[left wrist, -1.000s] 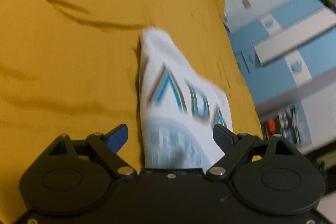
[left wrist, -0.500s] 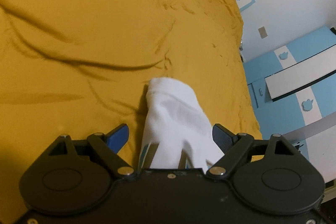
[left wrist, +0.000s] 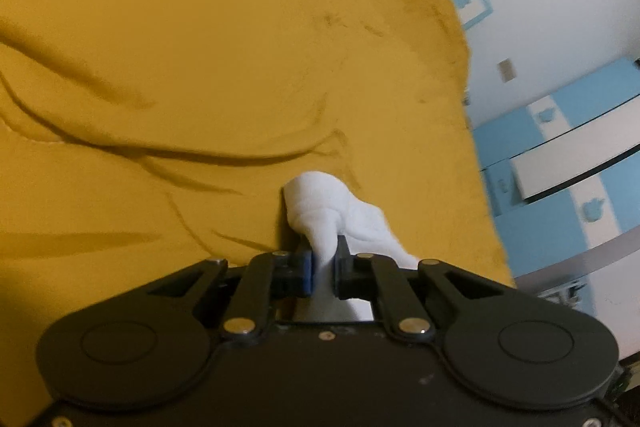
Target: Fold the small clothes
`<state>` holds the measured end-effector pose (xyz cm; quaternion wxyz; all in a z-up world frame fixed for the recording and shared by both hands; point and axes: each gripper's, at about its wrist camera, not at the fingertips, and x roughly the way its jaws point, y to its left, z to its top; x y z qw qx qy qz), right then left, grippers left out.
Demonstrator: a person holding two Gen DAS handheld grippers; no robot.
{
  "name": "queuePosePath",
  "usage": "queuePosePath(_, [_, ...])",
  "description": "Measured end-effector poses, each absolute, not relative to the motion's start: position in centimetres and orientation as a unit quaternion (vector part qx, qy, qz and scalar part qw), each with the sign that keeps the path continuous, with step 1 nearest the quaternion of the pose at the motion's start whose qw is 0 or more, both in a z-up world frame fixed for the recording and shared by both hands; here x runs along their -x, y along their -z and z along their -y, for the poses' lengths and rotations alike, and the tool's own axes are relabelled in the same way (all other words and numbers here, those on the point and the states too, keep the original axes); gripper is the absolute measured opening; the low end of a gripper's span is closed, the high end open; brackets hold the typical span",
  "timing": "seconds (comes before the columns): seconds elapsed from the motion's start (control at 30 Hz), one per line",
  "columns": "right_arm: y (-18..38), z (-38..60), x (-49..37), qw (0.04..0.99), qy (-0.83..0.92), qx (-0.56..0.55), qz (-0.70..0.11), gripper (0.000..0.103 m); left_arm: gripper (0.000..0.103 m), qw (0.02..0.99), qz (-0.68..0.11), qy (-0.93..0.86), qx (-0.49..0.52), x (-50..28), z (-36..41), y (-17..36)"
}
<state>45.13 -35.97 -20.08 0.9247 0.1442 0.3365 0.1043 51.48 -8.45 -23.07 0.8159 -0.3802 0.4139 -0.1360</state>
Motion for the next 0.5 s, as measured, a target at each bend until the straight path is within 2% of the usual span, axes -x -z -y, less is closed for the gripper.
queuePosePath(0.13, [21.0, 37.0, -45.6, 0.916, -0.1, -0.175, -0.346, 0.012, 0.014, 0.81, -0.428, 0.144, 0.373, -52.0, 8.5, 23.2])
queuePosePath(0.17, [20.8, 37.3, -45.4, 0.915, -0.099, -0.183, -0.345, 0.013, 0.024, 0.809, -0.43, 0.147, 0.373, -52.1, 8.3, 22.9])
queuePosePath(0.2, [20.4, 37.5, -45.2, 0.914, -0.098, -0.189, -0.345, 0.023, 0.041, 0.811, -0.43, 0.146, 0.37, -51.9, 8.1, 22.3])
queuePosePath(0.23, [20.0, 37.5, -44.9, 0.913, -0.094, -0.189, -0.349, 0.034, 0.051, 0.814, -0.426, 0.146, 0.367, -51.8, 8.1, 21.6])
queuePosePath(0.27, [19.5, 37.8, -44.5, 0.912, -0.094, -0.19, -0.35, 0.036, 0.066, 0.821, -0.421, 0.147, 0.358, -51.3, 8.1, 20.6])
queuePosePath(0.3, [18.7, 37.9, -43.8, 0.91, -0.103, -0.197, -0.349, 0.039, 0.074, 0.827, -0.418, 0.148, 0.345, -50.8, 8.1, 19.5])
queuePosePath(0.37, [17.5, 38.7, -41.9, 0.903, -0.13, -0.218, -0.346, 0.043, 0.08, 0.832, -0.419, 0.167, 0.322, -49.4, 7.7, 17.6])
queuePosePath(0.4, [17.0, 39.0, -40.9, 0.899, -0.14, -0.225, -0.348, 0.048, 0.087, 0.833, -0.42, 0.181, 0.313, -48.5, 7.4, 16.6])
queuePosePath(0.43, [16.5, 39.3, -39.8, 0.897, -0.148, -0.227, -0.35, 0.054, 0.09, 0.834, -0.421, 0.189, 0.303, -47.3, 7.0, 15.7])
queuePosePath(0.5, [15.8, 40.2, -37.4, 0.891, -0.167, -0.229, -0.354, 0.058, 0.092, 0.836, -0.424, 0.205, 0.283, -45.1, 6.2, 14.3])
